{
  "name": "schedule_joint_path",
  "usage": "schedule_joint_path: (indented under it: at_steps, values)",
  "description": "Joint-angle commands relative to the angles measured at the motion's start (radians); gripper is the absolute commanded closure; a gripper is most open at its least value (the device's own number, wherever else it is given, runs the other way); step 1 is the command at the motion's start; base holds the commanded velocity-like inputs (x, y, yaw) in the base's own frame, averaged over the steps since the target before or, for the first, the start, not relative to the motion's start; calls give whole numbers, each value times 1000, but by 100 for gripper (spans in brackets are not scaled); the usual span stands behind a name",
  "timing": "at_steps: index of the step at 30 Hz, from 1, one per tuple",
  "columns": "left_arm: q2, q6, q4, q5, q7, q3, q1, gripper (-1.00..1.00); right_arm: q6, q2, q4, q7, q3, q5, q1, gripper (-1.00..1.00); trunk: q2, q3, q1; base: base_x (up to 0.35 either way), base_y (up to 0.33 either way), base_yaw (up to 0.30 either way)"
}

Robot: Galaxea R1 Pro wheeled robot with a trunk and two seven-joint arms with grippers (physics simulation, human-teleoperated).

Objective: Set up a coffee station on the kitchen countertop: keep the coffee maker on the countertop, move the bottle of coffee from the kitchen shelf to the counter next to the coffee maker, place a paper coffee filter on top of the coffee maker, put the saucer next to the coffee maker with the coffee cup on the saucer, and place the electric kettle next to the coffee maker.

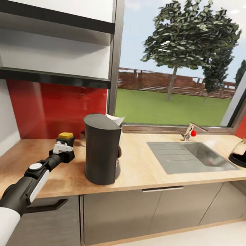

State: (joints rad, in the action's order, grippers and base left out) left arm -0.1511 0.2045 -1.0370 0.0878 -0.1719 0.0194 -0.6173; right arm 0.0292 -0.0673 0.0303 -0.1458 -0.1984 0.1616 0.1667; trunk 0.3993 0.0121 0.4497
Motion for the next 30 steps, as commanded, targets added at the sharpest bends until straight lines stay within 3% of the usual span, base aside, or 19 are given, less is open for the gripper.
schedule_joint_path:
  at_steps: [1,11,17,23,30]
  values:
    - [0,7,-1,6,-6,2,0,100,3,0,-1,-3,-9,10,1,-100,1,0,0,6,0,-164]
    - [-1,7,1,-6,-6,2,3,100,3,0,2,9,-7,10,1,-100,1,0,0,254,0,-11]
    - [-4,-15,25,-14,24,-5,33,100,3,9,4,12,-12,9,1,-100,1,0,0,45,0,0]
    - [-13,9,56,-15,13,27,68,100,3,14,12,12,-11,9,1,-100,1,0,0,0,0,0]
    - [-15,-29,97,-17,29,67,108,100,3,14,13,12,-10,9,1,-100,1,0,0,0,0,0]
